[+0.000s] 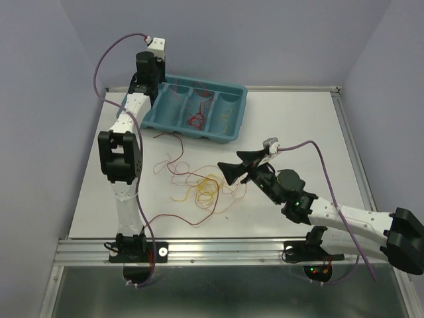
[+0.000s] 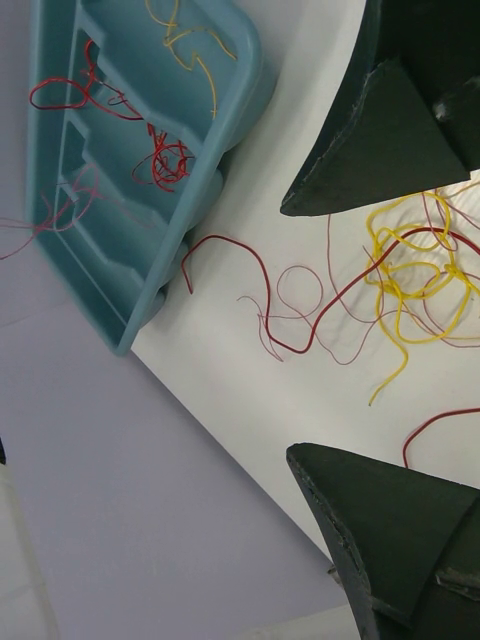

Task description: Untangle the cables

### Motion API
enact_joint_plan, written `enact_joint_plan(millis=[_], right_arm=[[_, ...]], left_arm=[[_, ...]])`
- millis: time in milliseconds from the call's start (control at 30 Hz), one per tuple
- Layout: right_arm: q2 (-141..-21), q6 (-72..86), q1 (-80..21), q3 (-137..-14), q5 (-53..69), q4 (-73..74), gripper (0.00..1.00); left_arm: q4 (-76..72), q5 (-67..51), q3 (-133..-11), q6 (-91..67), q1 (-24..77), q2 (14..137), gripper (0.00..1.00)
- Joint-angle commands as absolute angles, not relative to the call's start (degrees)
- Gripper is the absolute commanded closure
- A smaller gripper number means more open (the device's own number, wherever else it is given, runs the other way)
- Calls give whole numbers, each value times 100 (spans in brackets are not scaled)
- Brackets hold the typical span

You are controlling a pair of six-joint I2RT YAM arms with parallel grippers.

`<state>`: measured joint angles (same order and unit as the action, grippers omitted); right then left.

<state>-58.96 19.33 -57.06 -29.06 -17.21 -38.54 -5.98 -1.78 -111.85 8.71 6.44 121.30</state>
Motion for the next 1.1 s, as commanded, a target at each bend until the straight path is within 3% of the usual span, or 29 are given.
enact_joint_plan(millis=[0, 500, 833, 1067], right_arm=[[-5836, 1969, -5713, -2733, -1819, -4140, 0], [-5827, 1986, -5713, -2733, -1767, -4113, 0], [-5897, 2004, -5722, -2760, -1775, -4105, 0], [-5906, 2004, -5722, -2769, -1784, -4104, 0]], left_arm=[[-501, 394, -11470, 800, 659, 12261, 100], [-580, 1055, -11092, 791, 423, 12428, 100], [-746, 686, -10627, 931, 44, 12208, 100], [-932, -219, -10248, 1441, 44, 12041, 100]])
